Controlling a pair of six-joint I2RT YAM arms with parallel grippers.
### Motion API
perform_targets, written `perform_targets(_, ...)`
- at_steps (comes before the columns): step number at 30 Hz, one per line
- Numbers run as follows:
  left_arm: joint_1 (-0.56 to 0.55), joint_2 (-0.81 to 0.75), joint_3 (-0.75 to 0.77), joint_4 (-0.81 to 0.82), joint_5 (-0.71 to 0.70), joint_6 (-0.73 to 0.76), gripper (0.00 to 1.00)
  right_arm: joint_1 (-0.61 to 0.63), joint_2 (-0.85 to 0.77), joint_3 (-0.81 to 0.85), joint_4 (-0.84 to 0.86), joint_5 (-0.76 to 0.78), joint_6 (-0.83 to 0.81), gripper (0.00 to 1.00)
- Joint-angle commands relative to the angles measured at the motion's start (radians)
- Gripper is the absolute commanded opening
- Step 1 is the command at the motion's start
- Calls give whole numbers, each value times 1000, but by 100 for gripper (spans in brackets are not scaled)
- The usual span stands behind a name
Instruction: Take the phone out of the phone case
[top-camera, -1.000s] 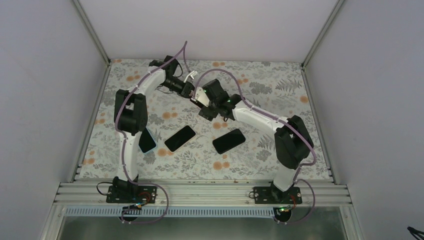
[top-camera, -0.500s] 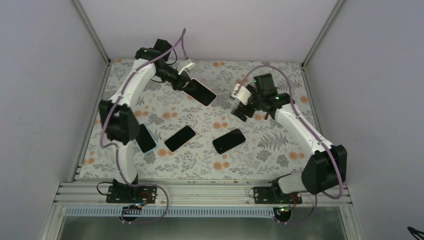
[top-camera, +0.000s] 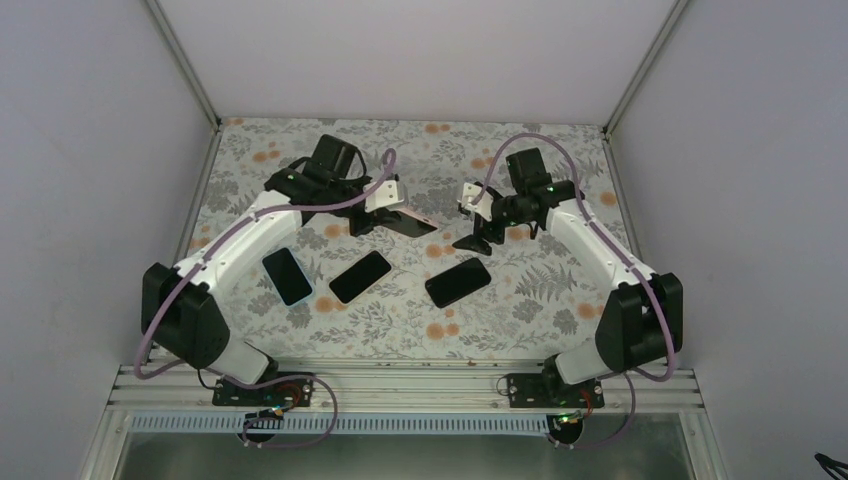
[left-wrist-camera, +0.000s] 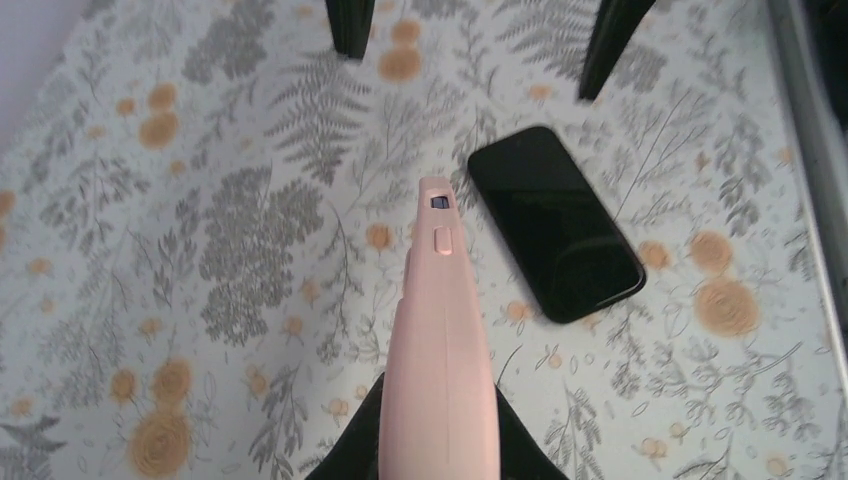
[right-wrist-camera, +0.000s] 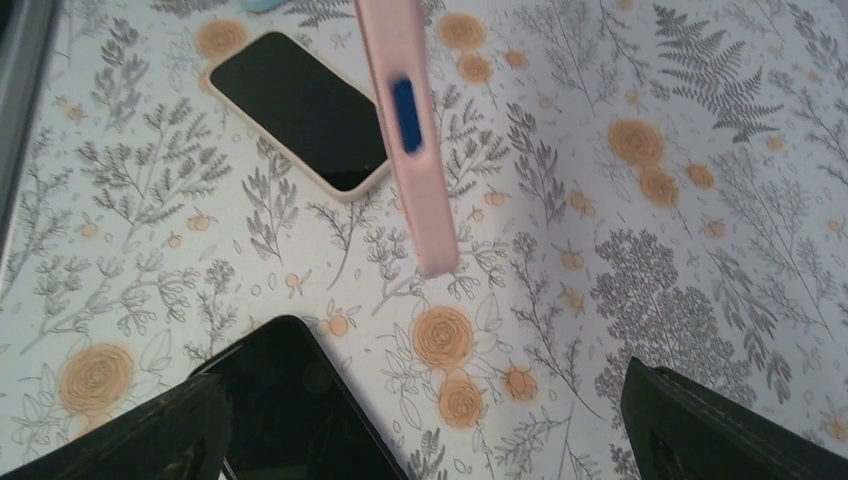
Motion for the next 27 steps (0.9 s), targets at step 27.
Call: perform_targets(27,-22,-29,72,-197,344,410,2,15,96,48,121,49,-51,98)
